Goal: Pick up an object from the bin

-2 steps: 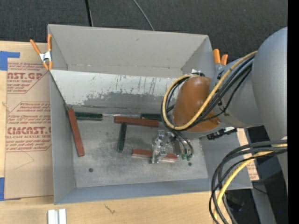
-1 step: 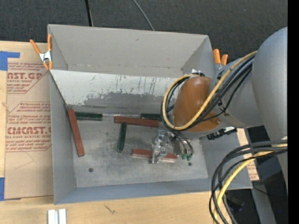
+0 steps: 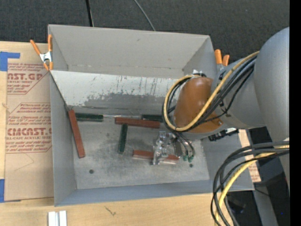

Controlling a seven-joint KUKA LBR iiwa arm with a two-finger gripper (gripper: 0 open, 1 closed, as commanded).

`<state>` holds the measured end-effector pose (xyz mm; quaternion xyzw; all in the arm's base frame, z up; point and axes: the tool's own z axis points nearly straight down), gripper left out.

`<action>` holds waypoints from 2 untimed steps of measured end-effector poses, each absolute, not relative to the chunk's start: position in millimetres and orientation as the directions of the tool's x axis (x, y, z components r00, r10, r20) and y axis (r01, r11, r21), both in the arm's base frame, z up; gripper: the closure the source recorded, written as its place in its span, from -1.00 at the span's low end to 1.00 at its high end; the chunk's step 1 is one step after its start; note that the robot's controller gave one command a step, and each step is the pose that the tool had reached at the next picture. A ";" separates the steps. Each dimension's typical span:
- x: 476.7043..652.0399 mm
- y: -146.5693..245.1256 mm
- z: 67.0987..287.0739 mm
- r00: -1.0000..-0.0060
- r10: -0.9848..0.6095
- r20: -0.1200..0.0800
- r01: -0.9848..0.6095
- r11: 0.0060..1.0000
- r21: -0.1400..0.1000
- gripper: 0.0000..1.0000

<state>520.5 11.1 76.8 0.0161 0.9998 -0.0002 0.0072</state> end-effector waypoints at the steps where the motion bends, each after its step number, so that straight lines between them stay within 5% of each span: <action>1: 496.9 -9.1 118.6 -0.990 -0.138 -0.001 -0.138 0.990 0.001 1.00; 2: 518.4 32.7 243.3 -0.999 -0.042 -0.002 -0.042 0.999 0.000 1.00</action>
Offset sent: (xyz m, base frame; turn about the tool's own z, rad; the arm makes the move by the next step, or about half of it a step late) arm -0.0025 0.0206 0.1668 -0.0720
